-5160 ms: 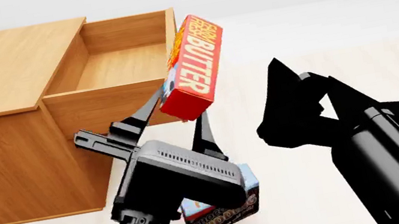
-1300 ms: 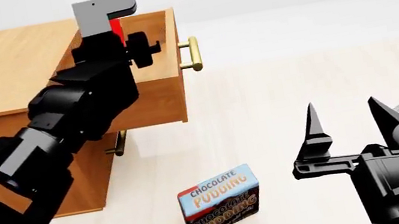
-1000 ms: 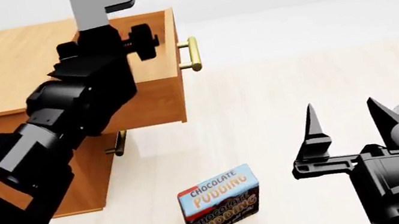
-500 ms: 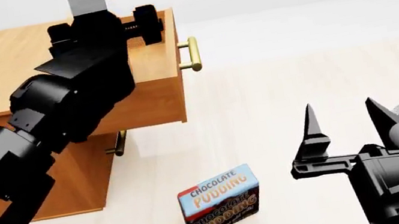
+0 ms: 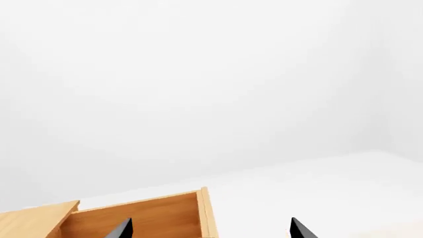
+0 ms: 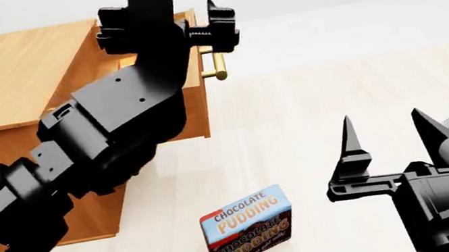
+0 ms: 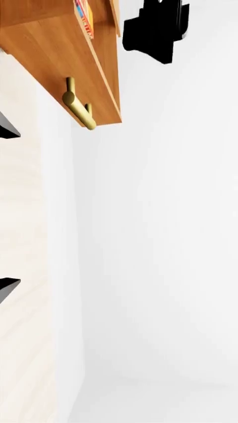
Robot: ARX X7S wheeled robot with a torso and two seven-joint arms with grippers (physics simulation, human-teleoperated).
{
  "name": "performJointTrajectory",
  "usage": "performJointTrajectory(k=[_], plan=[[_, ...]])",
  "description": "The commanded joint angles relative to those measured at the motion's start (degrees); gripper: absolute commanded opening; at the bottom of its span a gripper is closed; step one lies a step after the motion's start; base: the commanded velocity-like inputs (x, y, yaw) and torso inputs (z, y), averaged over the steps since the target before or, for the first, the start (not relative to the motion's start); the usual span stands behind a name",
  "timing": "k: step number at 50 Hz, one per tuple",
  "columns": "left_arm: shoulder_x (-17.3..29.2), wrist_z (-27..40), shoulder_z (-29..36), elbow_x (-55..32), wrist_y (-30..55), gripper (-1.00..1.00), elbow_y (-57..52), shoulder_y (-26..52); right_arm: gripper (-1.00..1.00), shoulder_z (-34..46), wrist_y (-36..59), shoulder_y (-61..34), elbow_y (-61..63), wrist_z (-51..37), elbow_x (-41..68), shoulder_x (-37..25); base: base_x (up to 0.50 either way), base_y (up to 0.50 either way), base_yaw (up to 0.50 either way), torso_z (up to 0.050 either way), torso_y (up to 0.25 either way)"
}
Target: Put the butter at the back in the top drawer of the cabinet and close it.
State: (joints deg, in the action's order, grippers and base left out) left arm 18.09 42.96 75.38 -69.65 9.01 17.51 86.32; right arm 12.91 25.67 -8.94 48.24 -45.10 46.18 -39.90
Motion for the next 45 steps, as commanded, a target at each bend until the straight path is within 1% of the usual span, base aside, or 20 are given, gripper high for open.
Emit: performJointTrajectory(k=[1,10,21,29,45], plan=[[-3.6,1.1,3.8,6.5,-1.5,1.00,-4.6,-0.7,1.00,-0.3,-0.5,0.5,0.0,0.2,0.1,-0.4,0.00,0.00,0.00,0.000,0.000],[-7.2,2.6,6.0,9.2,-2.5,1.00,-5.6,-3.3,1.00,-0.9,-2.0,2.1,-0.4,1.0,-0.3,-0.8,0.00,0.00,0.00,0.000,0.000],[-11.1,1.5,8.5,11.6,-4.7,1.00,-3.5,-7.9,1.00,-1.7,-3.3,3.6,-0.4,1.3,-0.3,-1.4,0.00,0.00,0.00,0.000,0.000],[-12.7,-0.3,8.9,12.4,-6.4,1.00,-1.3,-9.8,1.00,-2.1,-3.8,4.2,-0.7,1.4,-0.4,-1.7,0.00,0.00,0.00,0.000,0.000],[-14.2,-3.0,10.1,13.8,-7.7,1.00,4.0,-12.5,1.00,-2.0,-5.0,5.0,-1.7,2.2,-0.9,-1.6,0.00,0.00,0.00,0.000,0.000]])
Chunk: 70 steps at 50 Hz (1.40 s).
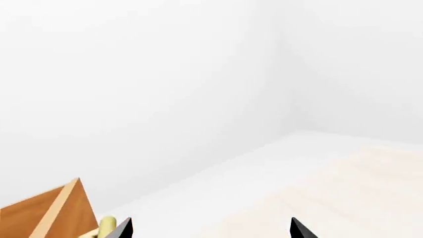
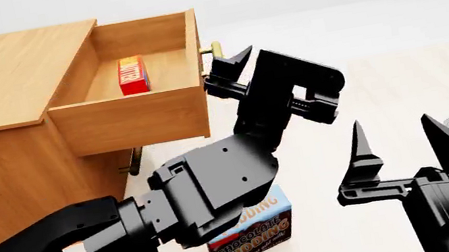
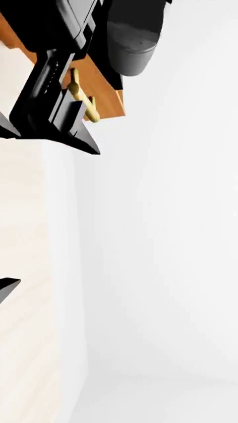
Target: Put the butter at the back in the top drawer of the cabinet and close it.
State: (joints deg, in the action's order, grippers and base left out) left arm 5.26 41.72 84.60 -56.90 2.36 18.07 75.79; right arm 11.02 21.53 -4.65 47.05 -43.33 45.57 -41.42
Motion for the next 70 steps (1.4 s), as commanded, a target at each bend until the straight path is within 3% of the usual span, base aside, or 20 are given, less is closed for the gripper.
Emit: performJointTrajectory(k=[1,18,29,55,70], plan=[[-1.4,-2.0,0.9,1.1,-1.1,1.00,3.9,-2.1,1.00,-0.1,-0.9,0.8,-0.5,0.5,-0.3,-0.1,0.00,0.00,0.00,0.000,0.000],[-5.1,-9.1,0.9,2.1,-5.2,1.00,18.9,-5.1,1.00,-0.3,-1.5,1.4,-0.4,0.8,-0.3,-0.5,0.00,0.00,0.00,0.000,0.000],[-5.2,-12.1,3.3,-0.7,-9.1,1.00,27.5,-5.6,1.00,-0.3,-2.5,1.9,-0.6,1.7,-0.6,-0.6,0.00,0.00,0.00,0.000,0.000],[-5.2,-15.0,2.1,-5.0,-12.3,1.00,42.3,-3.4,1.00,1.2,-2.6,1.3,-0.9,2.3,-1.4,0.1,0.00,0.00,0.00,0.000,0.000],[0.1,-15.8,0.7,-5.7,-13.1,1.00,44.4,-3.1,1.00,2.0,-1.6,0.4,-0.1,1.4,-1.4,0.2,0.00,0.00,0.00,0.000,0.000]])
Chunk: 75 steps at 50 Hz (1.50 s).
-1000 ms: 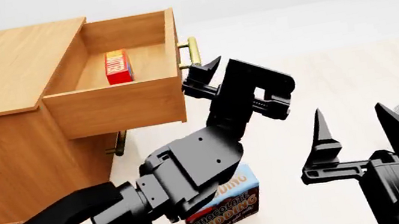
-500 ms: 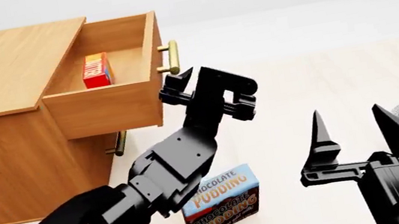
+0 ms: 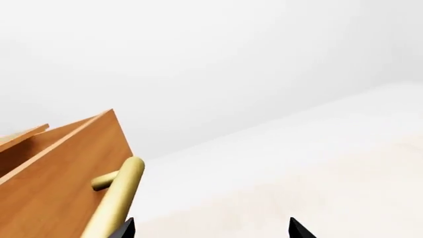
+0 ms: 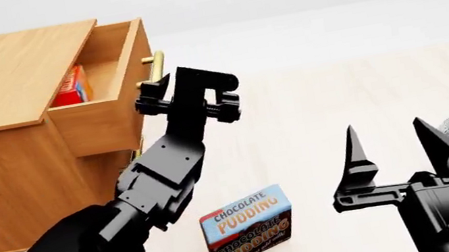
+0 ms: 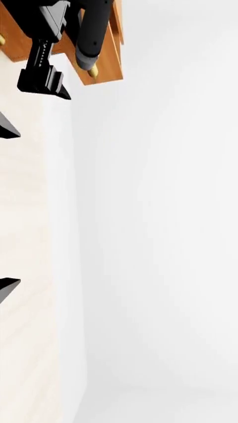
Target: Put the butter at the back in the top drawer of the cabinet and close it.
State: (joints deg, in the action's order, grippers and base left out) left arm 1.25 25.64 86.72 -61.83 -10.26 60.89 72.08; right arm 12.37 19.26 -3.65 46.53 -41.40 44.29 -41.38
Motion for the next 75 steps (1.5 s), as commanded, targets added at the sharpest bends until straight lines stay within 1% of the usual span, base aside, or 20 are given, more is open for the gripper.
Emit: performJointTrajectory(k=[1,6,10,22,38,44,46,51,53,56,63,68,75], plan=[[4.9,0.5,-1.5,-0.8,-0.5,1.00,1.0,0.6,1.00,0.8,0.8,-0.7,0.5,-0.6,-0.1,0.2,0.00,0.00,0.00,0.000,0.000],[8.5,2.0,-1.3,-0.5,-0.2,1.00,-2.2,0.3,1.00,1.6,1.8,-1.7,0.9,-1.1,-0.1,0.5,0.00,0.00,0.00,0.000,0.000],[12.3,4.0,-1.1,-0.5,0.1,1.00,-7.1,-0.2,1.00,2.1,2.2,-2.2,0.9,-1.3,-0.3,0.7,0.00,0.00,0.00,0.000,0.000],[21.2,8.5,-0.8,-0.3,1.3,1.00,-17.6,-0.2,1.00,3.3,3.7,-3.6,1.8,-2.2,-0.3,1.1,0.00,0.00,0.00,0.000,0.000],[25.3,9.8,-2.3,-1.7,1.2,1.00,-20.7,-0.5,1.00,3.5,3.5,-3.2,2.0,-2.5,-0.5,1.0,0.00,0.00,0.00,0.000,0.000],[28.0,11.5,-2.3,-1.9,1.6,1.00,-25.4,-0.8,1.00,3.6,3.6,-3.3,2.2,-2.6,-0.5,0.9,0.00,0.00,0.00,0.000,0.000],[29.6,12.5,-2.0,-1.7,1.9,1.00,-28.7,-0.7,1.00,3.5,3.6,-3.3,2.2,-2.7,-0.4,0.9,0.00,0.00,0.00,0.000,0.000],[37.1,17.0,-0.6,-0.1,2.7,1.00,-44.6,-0.3,1.00,3.3,3.8,-3.4,2.7,-3.0,0.0,0.5,0.00,0.00,0.00,0.002,0.007],[39.3,18.2,-0.1,0.7,2.9,1.00,-49.0,-0.3,1.00,3.3,3.8,-3.4,2.7,-3.1,-0.1,0.5,0.00,0.00,0.00,0.000,0.000],[44.6,21.5,1.3,3.1,2.9,1.00,-60.1,-0.7,1.00,3.4,4.2,-3.7,3.3,-3.4,0.2,0.4,0.00,0.00,0.00,0.000,0.003],[56.0,28.5,3.7,9.9,2.1,1.00,-82.1,-2.3,1.00,3.7,5.5,-4.6,4.9,-4.4,0.8,0.1,0.00,0.00,0.00,0.000,0.000],[61.7,32.8,4.9,14.9,1.0,1.00,-92.4,-4.3,1.00,4.4,6.5,-5.1,6.3,-5.4,0.7,0.2,0.00,0.00,0.00,0.000,0.000],[67.5,37.8,6.5,22.8,-1.1,1.00,-102.3,-7.8,1.00,5.2,8.0,-5.2,9.1,-7.5,0.5,0.0,0.00,0.00,0.00,0.000,0.000]])
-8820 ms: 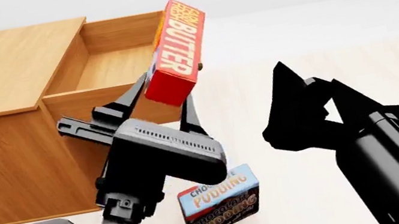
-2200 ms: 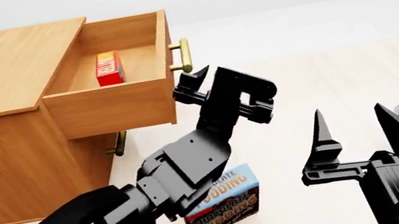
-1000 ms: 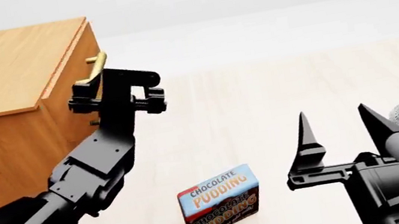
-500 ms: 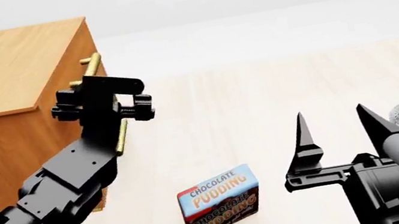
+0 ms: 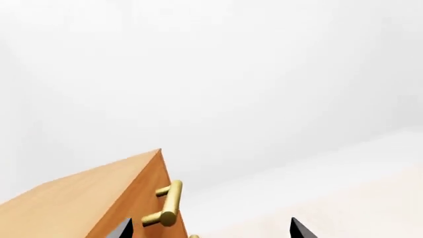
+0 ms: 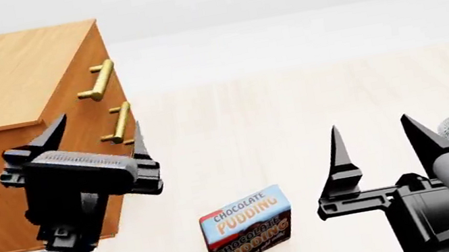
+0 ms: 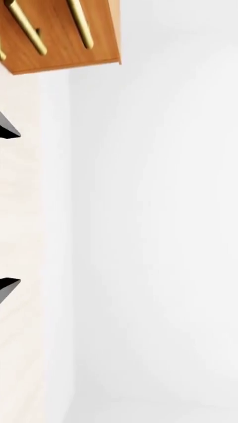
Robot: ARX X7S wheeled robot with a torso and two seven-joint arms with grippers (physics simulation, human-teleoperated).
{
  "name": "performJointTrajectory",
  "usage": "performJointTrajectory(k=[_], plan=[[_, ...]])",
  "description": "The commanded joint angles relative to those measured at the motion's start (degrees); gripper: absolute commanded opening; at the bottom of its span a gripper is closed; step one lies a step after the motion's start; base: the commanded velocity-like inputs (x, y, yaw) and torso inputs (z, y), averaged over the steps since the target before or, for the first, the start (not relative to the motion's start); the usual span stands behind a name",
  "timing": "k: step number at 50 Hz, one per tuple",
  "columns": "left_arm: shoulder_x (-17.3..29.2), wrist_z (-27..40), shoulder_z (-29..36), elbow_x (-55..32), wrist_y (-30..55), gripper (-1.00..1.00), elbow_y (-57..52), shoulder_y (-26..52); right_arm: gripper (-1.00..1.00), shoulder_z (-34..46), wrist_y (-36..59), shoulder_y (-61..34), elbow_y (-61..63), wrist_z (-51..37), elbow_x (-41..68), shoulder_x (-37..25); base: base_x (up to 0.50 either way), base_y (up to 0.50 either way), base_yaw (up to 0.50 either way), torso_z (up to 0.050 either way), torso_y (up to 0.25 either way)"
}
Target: Put the butter at the back in the top drawer of the cabinet and close it.
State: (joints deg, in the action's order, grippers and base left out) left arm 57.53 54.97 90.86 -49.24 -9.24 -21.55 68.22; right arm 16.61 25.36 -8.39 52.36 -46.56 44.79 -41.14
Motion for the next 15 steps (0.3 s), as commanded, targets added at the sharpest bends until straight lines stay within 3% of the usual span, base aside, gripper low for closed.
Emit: performJointTrajectory(k=[1,9,15], plan=[[12.0,9.3,2.8,11.8,-2.2,1.00,-21.0,-4.7,1.00,1.1,2.1,-0.2,3.9,-2.8,-0.1,-0.3,0.00,0.00,0.00,0.000,0.000],[17.1,12.8,5.0,19.6,-5.3,1.00,-25.3,-8.9,1.00,3.8,1.2,0.5,7.6,-6.8,-1.0,-2.4,0.00,0.00,0.00,0.000,0.000],[18.6,17.0,7.0,28.2,-13.4,1.00,-23.8,-14.1,1.00,23.0,-10.8,-7.1,7.6,-18.7,-3.7,-12.5,0.00,0.00,0.00,0.000,0.000]])
